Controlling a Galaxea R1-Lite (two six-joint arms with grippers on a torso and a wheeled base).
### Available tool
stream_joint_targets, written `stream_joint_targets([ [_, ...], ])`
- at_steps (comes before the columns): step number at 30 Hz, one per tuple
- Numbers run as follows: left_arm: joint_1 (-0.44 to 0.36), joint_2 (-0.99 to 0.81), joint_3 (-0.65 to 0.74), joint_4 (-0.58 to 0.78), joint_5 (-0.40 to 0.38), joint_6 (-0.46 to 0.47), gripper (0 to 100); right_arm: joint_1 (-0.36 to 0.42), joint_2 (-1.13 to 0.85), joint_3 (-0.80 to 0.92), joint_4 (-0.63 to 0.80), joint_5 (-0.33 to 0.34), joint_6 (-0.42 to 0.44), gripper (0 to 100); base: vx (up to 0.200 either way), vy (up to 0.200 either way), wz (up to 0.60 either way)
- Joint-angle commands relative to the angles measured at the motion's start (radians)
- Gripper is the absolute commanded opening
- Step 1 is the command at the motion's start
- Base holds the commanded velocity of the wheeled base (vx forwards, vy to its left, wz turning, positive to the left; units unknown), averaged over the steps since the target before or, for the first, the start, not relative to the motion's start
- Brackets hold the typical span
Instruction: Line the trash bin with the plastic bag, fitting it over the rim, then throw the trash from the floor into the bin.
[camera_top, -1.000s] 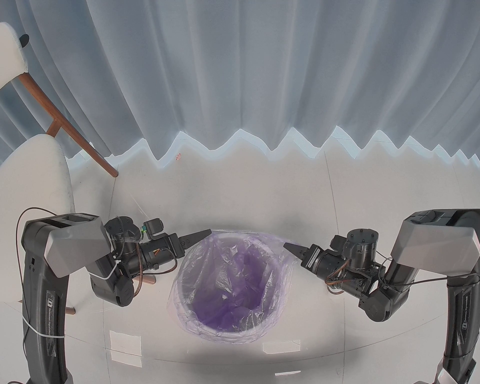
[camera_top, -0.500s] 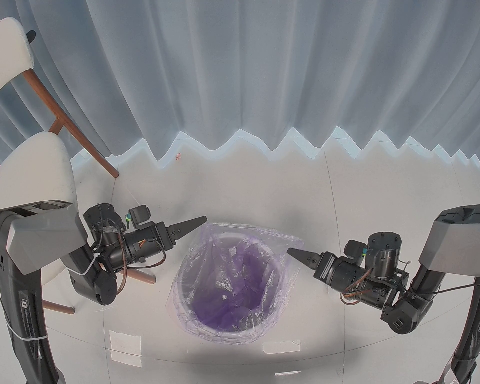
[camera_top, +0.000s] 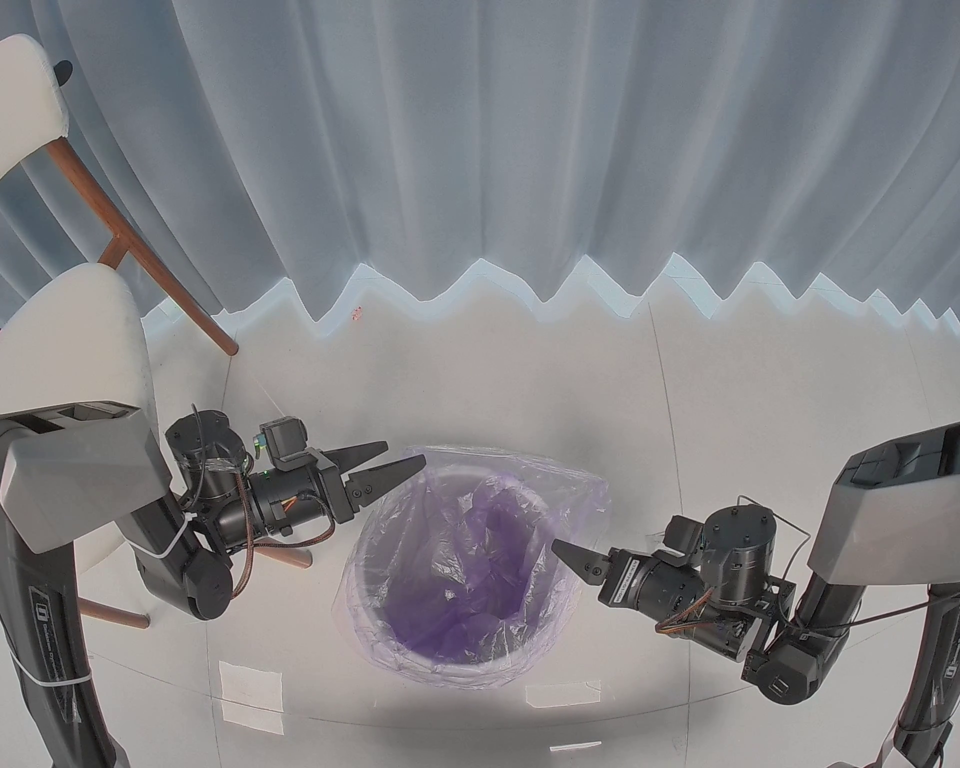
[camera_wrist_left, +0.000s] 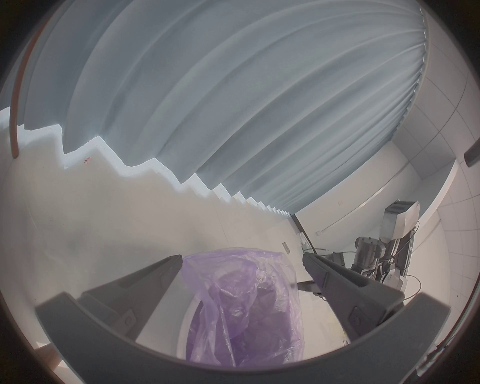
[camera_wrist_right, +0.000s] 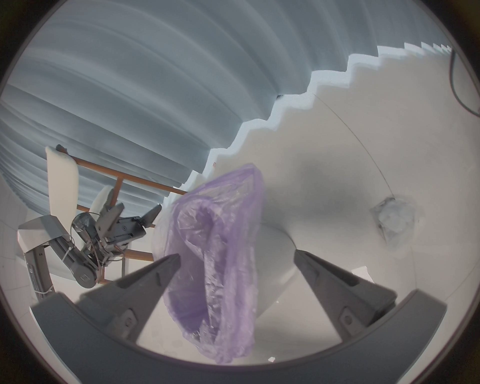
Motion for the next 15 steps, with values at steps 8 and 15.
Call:
stream_joint_targets([
  [8,0.002,0.031,0.004,-0.001,0.0,0.038,100,0.008,0.066,0.066,-0.16,-0.023,-0.003,0,0.0,0.0,0.0],
  [15,0.002,0.036,0.006,-0.001,0.0,0.039,100,-0.021,0.073,0.074,-0.16,-0.023,-0.003,0,0.0,0.0,0.0],
])
